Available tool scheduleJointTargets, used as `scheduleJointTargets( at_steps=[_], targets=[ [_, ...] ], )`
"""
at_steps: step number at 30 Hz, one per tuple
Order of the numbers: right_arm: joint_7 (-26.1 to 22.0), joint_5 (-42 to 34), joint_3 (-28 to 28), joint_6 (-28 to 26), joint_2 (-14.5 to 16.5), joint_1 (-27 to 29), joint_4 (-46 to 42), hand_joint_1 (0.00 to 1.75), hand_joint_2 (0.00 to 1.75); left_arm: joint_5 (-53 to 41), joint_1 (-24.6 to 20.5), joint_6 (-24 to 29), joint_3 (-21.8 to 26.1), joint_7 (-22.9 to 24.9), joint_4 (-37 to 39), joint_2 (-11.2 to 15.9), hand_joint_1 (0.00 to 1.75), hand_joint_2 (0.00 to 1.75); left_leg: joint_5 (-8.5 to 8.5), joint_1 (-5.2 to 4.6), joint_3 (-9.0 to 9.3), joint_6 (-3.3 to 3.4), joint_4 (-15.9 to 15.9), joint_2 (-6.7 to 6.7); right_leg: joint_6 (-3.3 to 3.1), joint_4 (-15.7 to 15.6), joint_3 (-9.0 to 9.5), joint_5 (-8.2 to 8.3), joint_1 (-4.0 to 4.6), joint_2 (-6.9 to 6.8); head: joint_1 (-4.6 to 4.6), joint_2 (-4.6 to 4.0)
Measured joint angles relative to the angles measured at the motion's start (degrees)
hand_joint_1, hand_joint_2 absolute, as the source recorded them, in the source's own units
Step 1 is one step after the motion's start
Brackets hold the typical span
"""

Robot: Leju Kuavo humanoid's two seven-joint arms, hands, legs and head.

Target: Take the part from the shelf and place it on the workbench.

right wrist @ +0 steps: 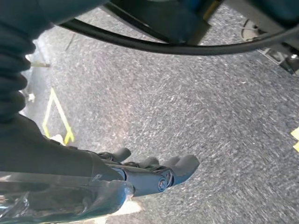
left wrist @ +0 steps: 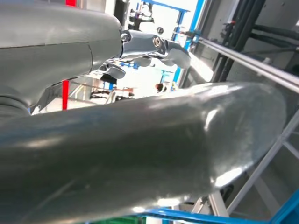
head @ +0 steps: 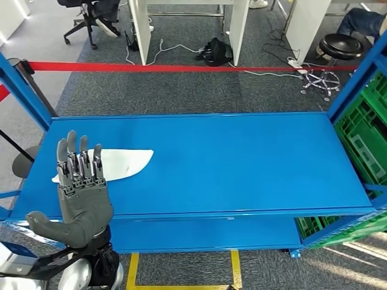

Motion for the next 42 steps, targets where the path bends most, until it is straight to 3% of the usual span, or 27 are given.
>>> scheduleJointTargets(
  at_steps=[2, 4, 7, 17, 23, 29, 42],
  targets=[
    [0.2, -0.1, 0.0, -0.2, 0.1, 0.0, 0.0, 0.0, 1.75, 0.0, 0.0, 0.0, 0.0, 0.0, 0.0, 0.0, 0.0, 0.0, -0.07, -0.31, -0.15, -0.27, 0.3, -0.11, -0.57, -1.2, 0.56, -0.01, -0.03, 0.35, 0.1, 0.0],
    [1.2, -0.4, 0.0, -0.4, 0.3, -0.4, 0.0, 0.0, 1.75, 0.1, -0.3, 0.6, -0.3, 0.0, 0.2, 0.1, 0.0, 0.0, 0.34, -0.42, -0.22, -0.75, -0.2, -0.13, -1.54, -1.4, 0.39, 0.16, 0.14, 0.69, 0.03, 0.0],
    [2.7, -0.8, -0.1, -0.4, 0.5, -1.4, 0.0, 0.0, 1.75, 0.2, -1.5, 3.2, -1.8, 0.0, 1.3, 0.3, 0.0, 0.0, 0.94, -0.23, -0.13, -1.55, -1.0, -0.08, -2.14, -1.3, 0.02, 0.3, 0.45, 0.78, -0.03, 0.0],
    [2.0, -1.4, -0.2, -0.2, 0.7, -1.6, 0.0, 0.0, 1.75, -0.8, -2.7, 6.7, -2.8, 0.0, 4.7, 1.6, 0.0, 0.0, 0.96, -0.29, -0.15, -1.58, -1.0, -0.09, -2.15, -1.4, 0.06, 0.39, 0.35, 0.74, -0.01, 0.0],
    [1.5, -1.6, -0.4, -0.1, 0.7, -1.6, 0.0, 0.0, 1.75, -4.4, -3.9, 8.4, -2.4, 2.3, 7.4, 3.9, 0.0, 0.0, 0.96, -0.29, -0.15, -1.59, -1.0, -0.08, -2.18, -1.4, 0.04, 0.41, 0.36, 0.74, -0.02, 0.0],
    [1.3, -1.7, -0.8, 0.2, 0.7, -1.6, 0.0, 0.0, 1.75, -10.3, -5.5, 10.5, -0.1, 5.0, 9.0, 6.5, 0.0, 0.0, 0.99, -0.27, -0.15, -1.62, -1.0, -0.08, -2.19, -1.3, 0.04, 0.41, 0.39, 0.74, -0.03, 0.0],
    [1.2, -1.4, -0.9, 1.0, 0.7, -1.7, 0.0, 0.0, 1.75, -16.3, -9.5, 12.3, 3.6, 8.9, 11.5, 9.5, 0.0, 0.0, 1.03, -0.27, -0.16, -1.66, -1.0, -0.09, -2.23, -1.3, 0.05, 0.44, 0.38, 0.74, -0.02, 0.0]
  ],
)
